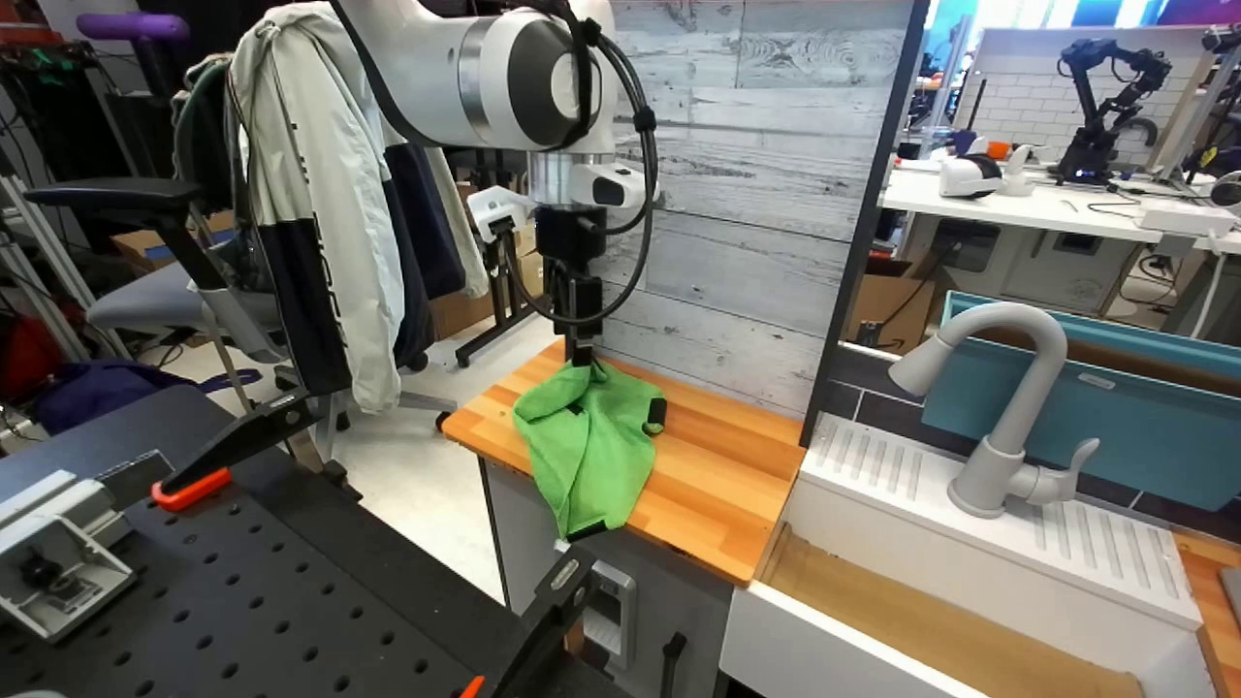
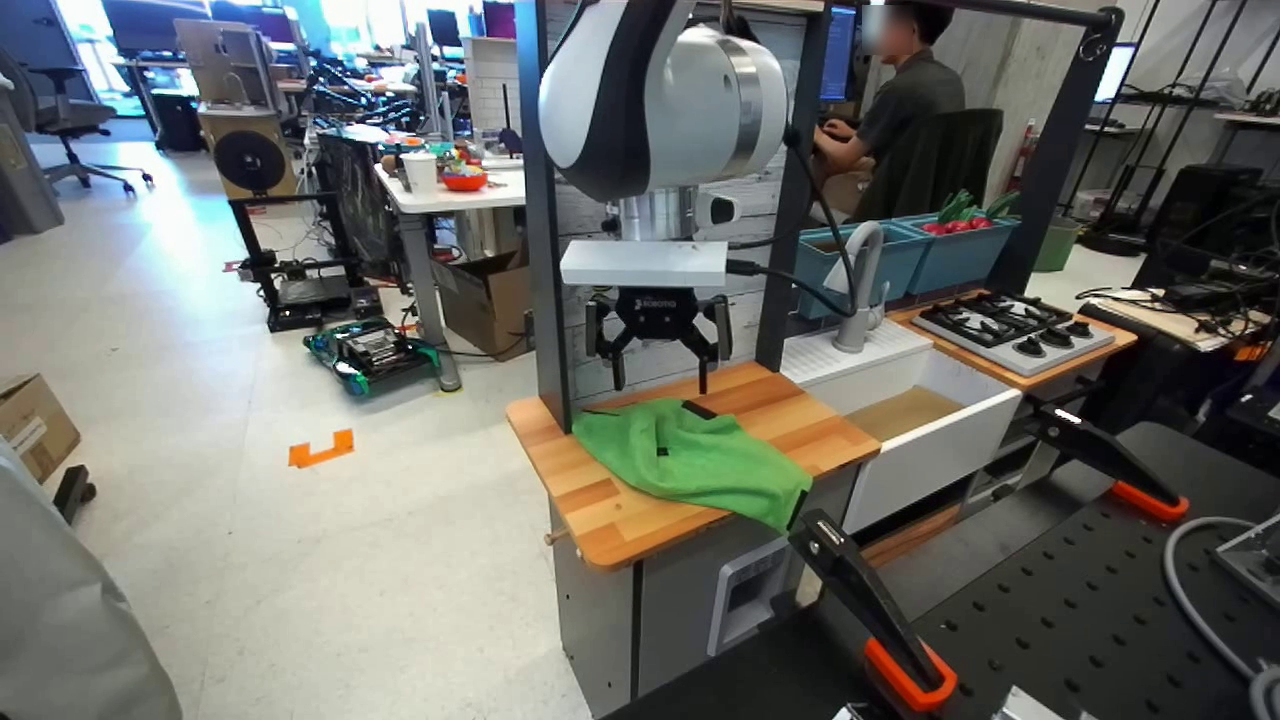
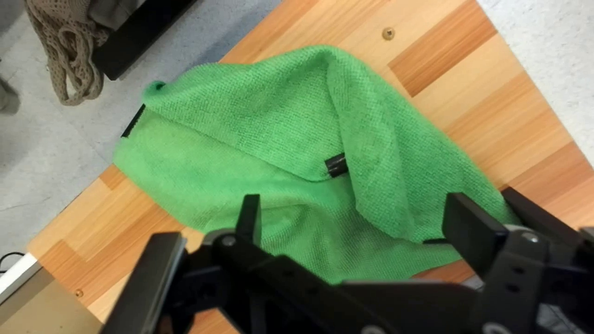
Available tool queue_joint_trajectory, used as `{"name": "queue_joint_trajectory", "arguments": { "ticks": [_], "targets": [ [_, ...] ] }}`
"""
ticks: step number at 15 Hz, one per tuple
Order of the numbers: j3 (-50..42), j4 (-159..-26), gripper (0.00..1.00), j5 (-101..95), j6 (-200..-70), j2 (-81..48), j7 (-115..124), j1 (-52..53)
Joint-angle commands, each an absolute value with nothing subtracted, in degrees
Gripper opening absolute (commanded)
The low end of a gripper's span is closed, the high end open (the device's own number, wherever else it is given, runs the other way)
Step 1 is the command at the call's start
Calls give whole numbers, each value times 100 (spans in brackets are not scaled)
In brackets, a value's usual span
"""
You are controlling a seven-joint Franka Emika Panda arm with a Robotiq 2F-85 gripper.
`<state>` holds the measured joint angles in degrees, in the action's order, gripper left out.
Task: Move the green towel to the left
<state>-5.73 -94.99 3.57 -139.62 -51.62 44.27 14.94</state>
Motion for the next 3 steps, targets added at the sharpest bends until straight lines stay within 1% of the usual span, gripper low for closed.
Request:
{"name": "queue_joint_trajectory", "arguments": {
  "ticks": [1,3],
  "targets": [
    [-556,-9472,100,337,-13951,-5199,4439,1478],
    [-556,-9465,100,338,-13951,-5221,4439,1479]
  ]
}}
